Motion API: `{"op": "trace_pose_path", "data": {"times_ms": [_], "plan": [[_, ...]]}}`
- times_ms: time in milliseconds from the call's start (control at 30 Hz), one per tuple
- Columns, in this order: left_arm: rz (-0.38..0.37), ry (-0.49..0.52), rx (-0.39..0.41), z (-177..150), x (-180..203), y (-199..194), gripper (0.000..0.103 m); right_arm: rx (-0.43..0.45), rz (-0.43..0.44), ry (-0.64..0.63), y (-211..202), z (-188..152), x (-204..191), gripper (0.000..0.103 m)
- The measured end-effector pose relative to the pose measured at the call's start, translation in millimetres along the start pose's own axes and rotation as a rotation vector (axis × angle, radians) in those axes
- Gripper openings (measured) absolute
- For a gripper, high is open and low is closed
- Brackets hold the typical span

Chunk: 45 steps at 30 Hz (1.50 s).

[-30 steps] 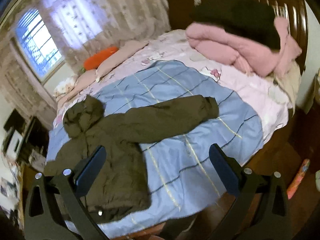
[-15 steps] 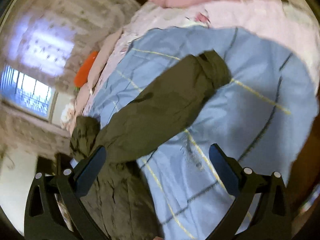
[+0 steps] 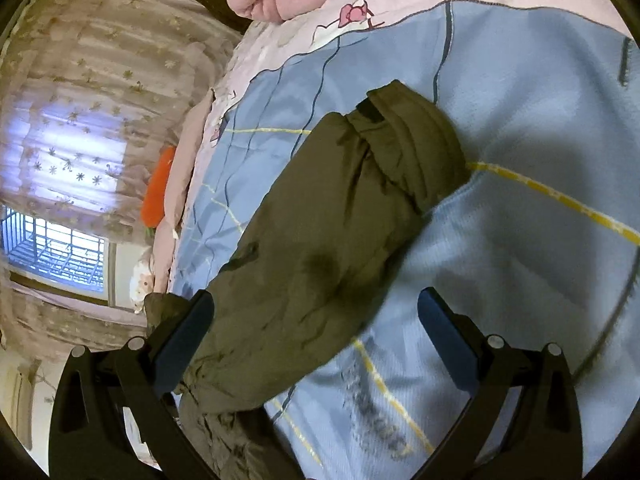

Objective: Fold large clothes
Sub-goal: 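Reach the right gripper to the jacket sleeve cuff and grasp it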

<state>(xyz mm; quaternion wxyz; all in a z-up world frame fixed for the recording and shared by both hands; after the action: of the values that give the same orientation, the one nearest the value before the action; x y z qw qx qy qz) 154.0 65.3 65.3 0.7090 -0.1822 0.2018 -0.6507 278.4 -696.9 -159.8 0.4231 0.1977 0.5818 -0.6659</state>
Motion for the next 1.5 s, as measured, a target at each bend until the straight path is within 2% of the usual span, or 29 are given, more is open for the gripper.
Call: {"op": "trace_pose_path", "data": {"times_ms": [400,633,967,1133,1333,1500], "plan": [[-0.003,-0.013,-0.046,-3,-3,12,0.101,0.028,-0.053,-0.025,34,17,6,0.101],[-0.007,0.0,-0.056,-5,-1,15,0.101,0.043,-0.016,-0.023,46,24,3,0.101],[-0.004,0.0,-0.067,-7,-1,18,0.101,0.066,-0.011,-0.016,62,30,-5,0.101],[-0.006,0.009,-0.071,-9,0,19,0.101,0.115,-0.067,-0.092,65,28,-14,0.101],[-0.006,0.012,-0.073,-10,1,21,0.101,0.101,-0.141,-0.144,73,26,-13,0.101],[-0.007,0.01,-0.072,-10,1,21,0.101,0.093,-0.189,-0.237,77,21,-18,0.101]]}}
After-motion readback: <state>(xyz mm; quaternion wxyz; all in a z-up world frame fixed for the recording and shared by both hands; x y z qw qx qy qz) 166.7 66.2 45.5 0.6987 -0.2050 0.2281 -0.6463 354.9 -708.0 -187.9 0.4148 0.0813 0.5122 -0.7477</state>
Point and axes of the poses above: each gripper's, at about its wrist camera, not at the fingertips, and y roughly the way its jaws point, x to its right, z to its top, the point moved 2 cm from there along y, roughly the way its jaws point, and after that the axes turned 7 degrees about x, right-handed, at the moved point
